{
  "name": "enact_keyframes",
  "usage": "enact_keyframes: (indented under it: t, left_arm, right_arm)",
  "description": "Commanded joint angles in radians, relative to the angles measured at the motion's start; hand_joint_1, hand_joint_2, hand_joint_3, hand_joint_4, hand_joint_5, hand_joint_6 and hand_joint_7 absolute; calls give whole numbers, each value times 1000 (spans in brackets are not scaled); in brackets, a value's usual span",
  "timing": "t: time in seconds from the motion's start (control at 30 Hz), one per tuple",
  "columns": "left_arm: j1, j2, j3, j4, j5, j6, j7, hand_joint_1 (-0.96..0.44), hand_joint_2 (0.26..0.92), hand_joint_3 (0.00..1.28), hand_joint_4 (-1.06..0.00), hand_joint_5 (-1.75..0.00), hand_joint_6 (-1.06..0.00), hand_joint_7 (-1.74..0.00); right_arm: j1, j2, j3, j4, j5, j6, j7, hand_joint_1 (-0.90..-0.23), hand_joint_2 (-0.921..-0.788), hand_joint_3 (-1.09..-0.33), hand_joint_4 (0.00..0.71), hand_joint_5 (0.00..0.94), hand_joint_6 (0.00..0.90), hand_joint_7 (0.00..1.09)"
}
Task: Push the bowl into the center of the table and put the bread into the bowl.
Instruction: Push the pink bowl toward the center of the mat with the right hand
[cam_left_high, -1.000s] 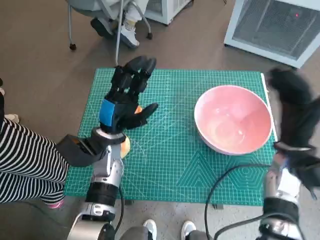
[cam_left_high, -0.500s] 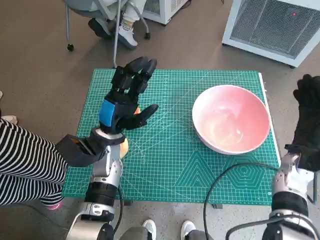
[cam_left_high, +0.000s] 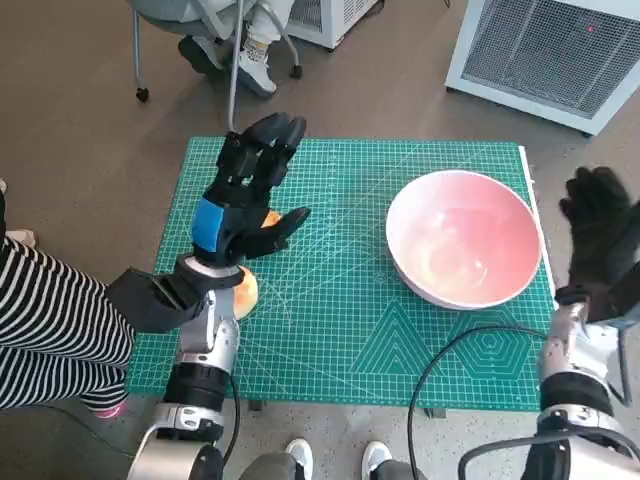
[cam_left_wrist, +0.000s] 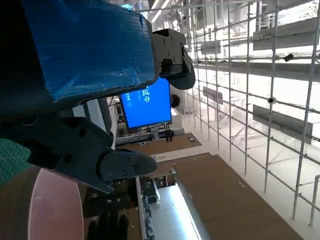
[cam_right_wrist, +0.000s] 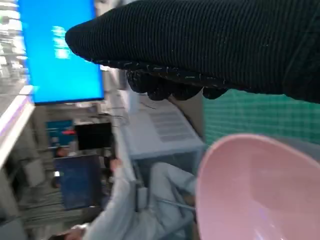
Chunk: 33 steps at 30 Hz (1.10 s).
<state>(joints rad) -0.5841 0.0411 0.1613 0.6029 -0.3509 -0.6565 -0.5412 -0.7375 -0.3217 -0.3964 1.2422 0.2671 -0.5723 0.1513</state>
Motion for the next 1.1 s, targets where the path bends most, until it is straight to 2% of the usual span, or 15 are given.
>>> enact_keyframes:
  t: [0.03, 0.27, 0.43, 0.63, 0.87, 1.1]
  left_arm:
    - [-4, 12, 3, -19, -1, -3, -7, -166, 832, 379, -187, -112, 1, -697]
    - [6, 19, 8, -34, 1, 1, -2, -161, 830, 379, -198, -113, 1, -694]
    - [12, 21, 9, -41, 3, 2, 2, -165, 828, 377, -198, -109, 1, -694]
    - [19, 22, 9, -48, 4, 0, 5, -165, 827, 375, -196, -104, 1, -698]
    - [34, 27, 10, -63, 0, 1, 3, -164, 824, 370, -190, -95, 1, -705]
    - [43, 29, 12, -72, -2, 3, 9, -161, 824, 367, -190, -89, 1, -703]
  right_arm:
    - [0, 32, 12, 33, -22, 48, -6, -558, -921, -902, 67, 0, 45, 253]
    - [-13, 82, 28, 44, -26, 82, 8, -563, -921, -909, 53, 1, 59, 236]
    - [-26, 120, 29, 44, -18, 99, 41, -582, -921, -907, 45, 1, 65, 221]
    - [-40, 149, 15, 44, -1, 116, 85, -586, -921, -908, 48, 3, 74, 215]
    - [-61, 192, -13, 40, 32, 136, 145, -545, -921, -916, 53, 2, 74, 197]
    - [-77, 223, -35, 39, 48, 155, 184, -552, -921, -906, 46, 0, 78, 188]
